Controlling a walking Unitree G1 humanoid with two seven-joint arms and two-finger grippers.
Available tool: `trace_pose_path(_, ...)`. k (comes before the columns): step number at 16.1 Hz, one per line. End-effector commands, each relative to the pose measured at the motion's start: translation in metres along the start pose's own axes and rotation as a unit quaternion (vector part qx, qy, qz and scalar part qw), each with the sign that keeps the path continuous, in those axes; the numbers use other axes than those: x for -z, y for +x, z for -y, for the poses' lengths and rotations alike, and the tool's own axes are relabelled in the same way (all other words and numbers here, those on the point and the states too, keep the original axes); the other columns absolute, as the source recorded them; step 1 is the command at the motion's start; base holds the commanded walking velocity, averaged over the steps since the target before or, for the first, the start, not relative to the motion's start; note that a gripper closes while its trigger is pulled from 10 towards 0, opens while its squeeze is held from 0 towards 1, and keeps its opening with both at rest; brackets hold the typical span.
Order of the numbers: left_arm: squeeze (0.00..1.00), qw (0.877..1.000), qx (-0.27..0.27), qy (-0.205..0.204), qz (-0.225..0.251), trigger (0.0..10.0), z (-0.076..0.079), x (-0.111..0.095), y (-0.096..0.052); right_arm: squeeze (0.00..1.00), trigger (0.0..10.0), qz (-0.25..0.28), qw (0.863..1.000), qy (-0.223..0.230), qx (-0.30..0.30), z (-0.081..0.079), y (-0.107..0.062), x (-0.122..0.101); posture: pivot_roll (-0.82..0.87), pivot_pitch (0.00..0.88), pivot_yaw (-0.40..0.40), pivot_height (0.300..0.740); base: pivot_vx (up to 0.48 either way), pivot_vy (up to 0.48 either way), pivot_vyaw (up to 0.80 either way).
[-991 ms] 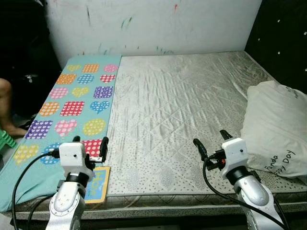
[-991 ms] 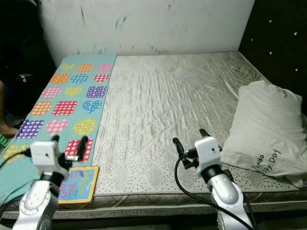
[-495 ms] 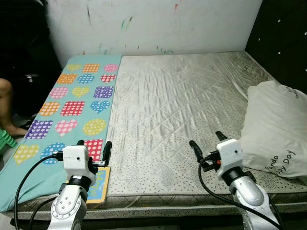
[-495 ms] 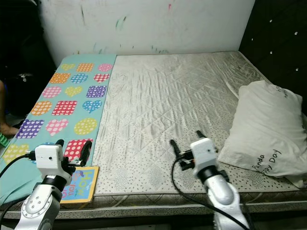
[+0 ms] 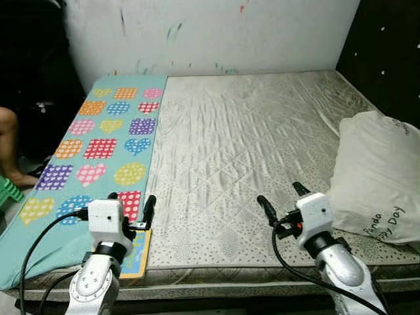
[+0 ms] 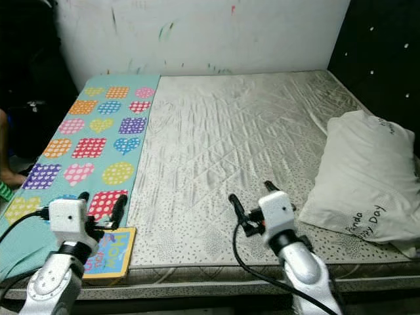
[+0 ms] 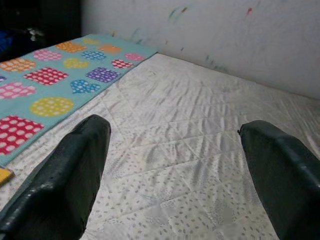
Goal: Clean up the room
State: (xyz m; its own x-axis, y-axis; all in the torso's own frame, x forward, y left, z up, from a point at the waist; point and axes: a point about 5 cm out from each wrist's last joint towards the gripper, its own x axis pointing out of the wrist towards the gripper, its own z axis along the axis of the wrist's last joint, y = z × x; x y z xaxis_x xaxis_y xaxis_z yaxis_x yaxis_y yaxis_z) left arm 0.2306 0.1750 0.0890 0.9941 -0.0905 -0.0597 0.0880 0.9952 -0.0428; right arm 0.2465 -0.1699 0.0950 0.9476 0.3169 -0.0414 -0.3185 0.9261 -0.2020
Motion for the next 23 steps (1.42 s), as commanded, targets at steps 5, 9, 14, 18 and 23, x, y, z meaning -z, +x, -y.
trace_pose_path(5, 0.00, 1.000, 0.008, -0.007, -0.003, 10.0, 0.002, -0.004, 0.004, 0.00, 10.0, 0.006, 1.000, -0.002, 0.000, -0.003, 0.002, -0.007, -0.15, 0.000, 0.036, 0.740, 0.000, 0.000, 0.00)
trace_pose_path(9, 0.00, 1.000, 0.003, -0.002, -0.002, 10.0, 0.001, -0.005, 0.003, 0.00, 10.0, 0.008, 1.000, -0.011, -0.012, -0.007, 0.003, -0.007, -0.15, 0.000, 0.031, 0.740, 0.000, 0.000, 0.00)
trace_pose_path(14, 0.00, 1.000, 0.003, -0.002, -0.002, 10.0, 0.001, -0.005, 0.003, 0.00, 10.0, 0.008, 1.000, -0.011, -0.012, -0.007, 0.003, -0.007, -0.15, 0.000, 0.031, 0.740, 0.000, 0.000, 0.00)
trace_pose_path(18, 0.00, 1.000, 0.003, -0.002, -0.002, 10.0, 0.001, -0.005, 0.003, 0.00, 10.0, 0.008, 1.000, -0.011, -0.012, -0.007, 0.003, -0.007, -0.15, 0.000, 0.031, 0.740, 0.000, 0.000, 0.00)
trace_pose_path(23, 0.00, 1.000, 0.003, -0.002, -0.002, 10.0, 0.001, -0.005, 0.003, 0.00, 10.0, 0.008, 1.000, -0.011, -0.012, -0.007, 0.003, -0.007, -0.15, 0.000, 0.031, 0.740, 0.000, 0.000, 0.00)
